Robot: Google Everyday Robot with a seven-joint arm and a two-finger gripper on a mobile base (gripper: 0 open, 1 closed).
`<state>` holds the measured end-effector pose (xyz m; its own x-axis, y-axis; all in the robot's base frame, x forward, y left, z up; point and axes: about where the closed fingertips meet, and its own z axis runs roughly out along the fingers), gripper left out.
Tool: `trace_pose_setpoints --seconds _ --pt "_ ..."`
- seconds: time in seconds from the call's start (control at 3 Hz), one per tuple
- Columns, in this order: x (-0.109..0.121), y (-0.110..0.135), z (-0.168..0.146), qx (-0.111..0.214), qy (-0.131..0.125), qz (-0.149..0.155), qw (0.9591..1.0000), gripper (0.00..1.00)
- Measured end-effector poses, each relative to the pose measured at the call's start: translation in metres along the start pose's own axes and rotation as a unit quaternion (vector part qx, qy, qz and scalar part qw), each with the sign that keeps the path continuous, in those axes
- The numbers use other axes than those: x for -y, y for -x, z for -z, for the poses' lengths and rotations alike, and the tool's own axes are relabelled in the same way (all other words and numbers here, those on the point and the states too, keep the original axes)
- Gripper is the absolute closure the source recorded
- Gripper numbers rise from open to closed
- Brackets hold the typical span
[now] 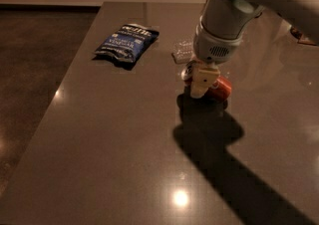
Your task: Knock coke can over
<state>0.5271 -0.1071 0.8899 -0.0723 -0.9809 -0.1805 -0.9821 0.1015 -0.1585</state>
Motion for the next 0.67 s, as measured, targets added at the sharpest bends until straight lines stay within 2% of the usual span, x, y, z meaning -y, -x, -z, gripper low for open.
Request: trace_pose_setpoints --seconds 0.33,0.67 --pt "-0.0045 0.0017 -0.0080 -0.010 0.012 0.012 0.9998 0.00" --pt "-0.0046 0.0017 -0.0080 -0.010 0.012 0.012 0.9998 0.00"
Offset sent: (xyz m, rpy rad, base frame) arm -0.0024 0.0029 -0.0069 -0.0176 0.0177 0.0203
